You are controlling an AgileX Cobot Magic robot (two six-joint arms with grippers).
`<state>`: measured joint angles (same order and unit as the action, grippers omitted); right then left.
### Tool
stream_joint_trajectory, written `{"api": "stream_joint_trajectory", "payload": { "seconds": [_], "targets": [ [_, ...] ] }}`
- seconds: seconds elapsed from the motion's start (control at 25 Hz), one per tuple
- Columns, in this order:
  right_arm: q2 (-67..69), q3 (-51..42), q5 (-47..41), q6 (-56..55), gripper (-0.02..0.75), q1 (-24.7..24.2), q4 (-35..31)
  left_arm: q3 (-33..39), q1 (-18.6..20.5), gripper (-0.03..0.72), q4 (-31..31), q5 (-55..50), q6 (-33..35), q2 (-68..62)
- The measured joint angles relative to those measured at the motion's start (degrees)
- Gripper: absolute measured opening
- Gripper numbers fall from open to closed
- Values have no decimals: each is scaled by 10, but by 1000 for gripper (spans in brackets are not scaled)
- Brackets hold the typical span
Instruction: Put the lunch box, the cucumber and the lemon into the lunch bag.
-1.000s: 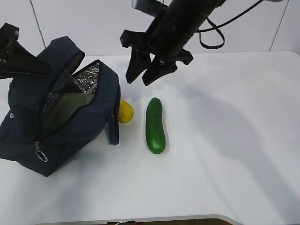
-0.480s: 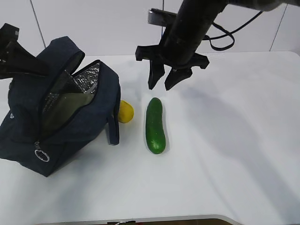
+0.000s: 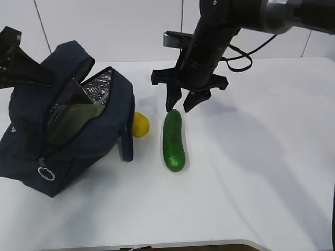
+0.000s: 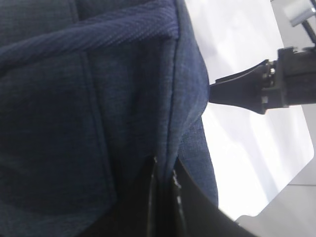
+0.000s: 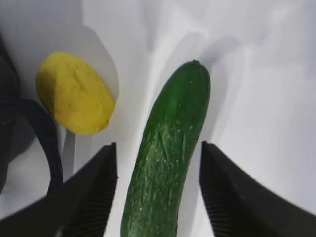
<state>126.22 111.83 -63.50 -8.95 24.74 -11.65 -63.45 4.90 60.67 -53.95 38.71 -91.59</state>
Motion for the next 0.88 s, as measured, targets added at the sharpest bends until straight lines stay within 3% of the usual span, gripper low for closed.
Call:
{"api": "stream_joint_trajectory", "payload": {
  "seconds": [0.32, 0.88],
  "targets": [
    [6, 0, 37, -2, 515, 0, 0, 0, 0, -17, 0, 0, 0, 0],
    [52, 0, 45, -35, 533, 0, 13, 0, 0, -17, 0, 0, 0, 0]
  ]
}}
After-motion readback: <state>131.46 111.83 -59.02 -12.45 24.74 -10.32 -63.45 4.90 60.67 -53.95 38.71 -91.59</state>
